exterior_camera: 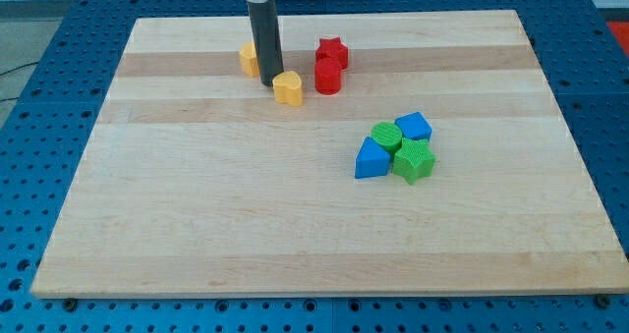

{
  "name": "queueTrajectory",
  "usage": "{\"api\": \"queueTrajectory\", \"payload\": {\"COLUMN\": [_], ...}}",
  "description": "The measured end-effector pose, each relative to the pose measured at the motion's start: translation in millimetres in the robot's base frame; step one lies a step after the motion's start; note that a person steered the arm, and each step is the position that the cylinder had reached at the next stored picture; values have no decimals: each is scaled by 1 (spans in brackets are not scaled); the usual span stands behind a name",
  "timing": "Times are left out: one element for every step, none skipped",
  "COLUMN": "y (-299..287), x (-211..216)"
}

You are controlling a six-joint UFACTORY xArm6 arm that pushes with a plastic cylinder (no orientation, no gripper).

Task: Move yellow hexagon towards left

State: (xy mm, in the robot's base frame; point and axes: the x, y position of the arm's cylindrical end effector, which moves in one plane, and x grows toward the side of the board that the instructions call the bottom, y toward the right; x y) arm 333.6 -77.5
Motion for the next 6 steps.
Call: {"api": "queueTrajectory", "payload": {"y": [-15,-47,-17,-15,-52,-86], "x": [-42,-71,-71,-94,-103,-104]}}
